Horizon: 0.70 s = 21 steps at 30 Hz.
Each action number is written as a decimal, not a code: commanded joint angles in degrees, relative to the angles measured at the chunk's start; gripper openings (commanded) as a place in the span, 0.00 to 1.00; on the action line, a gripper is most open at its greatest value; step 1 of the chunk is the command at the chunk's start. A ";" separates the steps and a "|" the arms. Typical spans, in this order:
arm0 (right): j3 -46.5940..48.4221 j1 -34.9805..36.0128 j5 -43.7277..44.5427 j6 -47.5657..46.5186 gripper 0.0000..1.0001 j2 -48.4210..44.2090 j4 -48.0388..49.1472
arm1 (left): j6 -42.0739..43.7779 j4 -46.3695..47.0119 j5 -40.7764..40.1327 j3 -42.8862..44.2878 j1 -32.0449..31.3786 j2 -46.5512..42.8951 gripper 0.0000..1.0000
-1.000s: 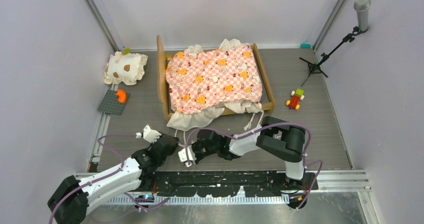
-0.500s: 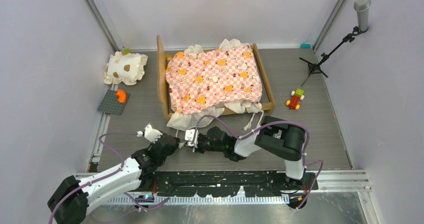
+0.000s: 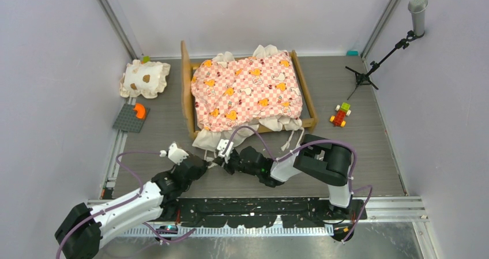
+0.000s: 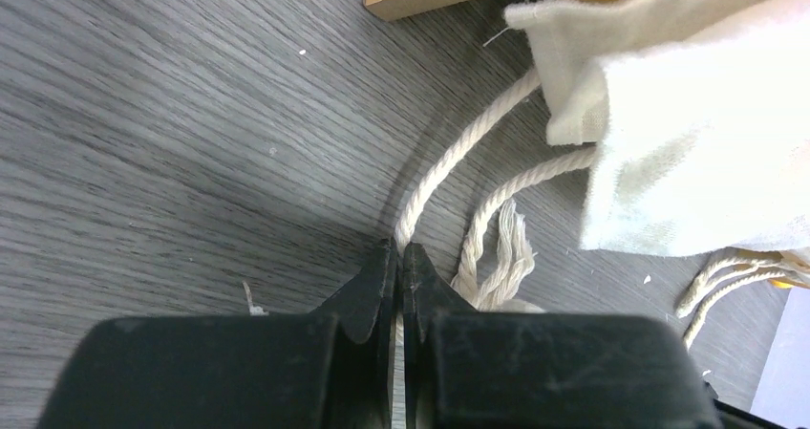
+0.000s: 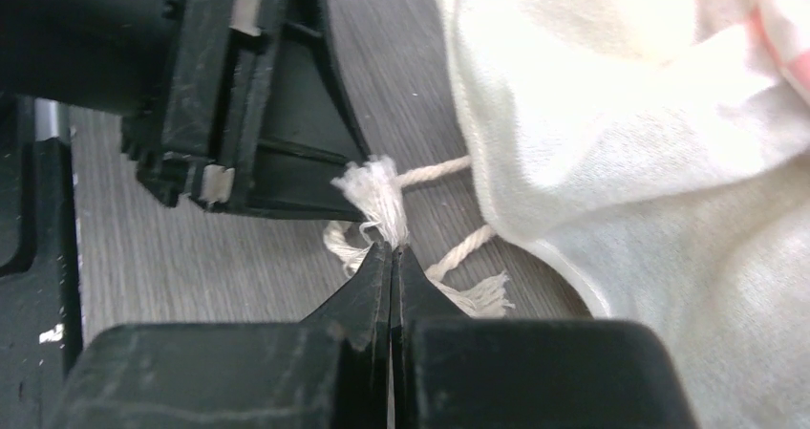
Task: Set up the pet bed
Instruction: Tie the ropes to the bed frame.
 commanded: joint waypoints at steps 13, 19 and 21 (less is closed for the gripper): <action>8.59 -0.18 10.35 9.03 0.01 0.15 -10.13 | 1.94 -2.89 1.08 2.53 0.01 -3.54 0.00; 10.52 -0.14 9.85 10.71 0.01 0.89 -13.06 | 3.41 -2.36 1.00 2.91 -0.01 -5.45 0.00; 10.93 -0.18 9.78 11.80 0.01 1.23 -13.87 | 3.68 -2.04 0.69 3.01 0.00 -5.58 0.00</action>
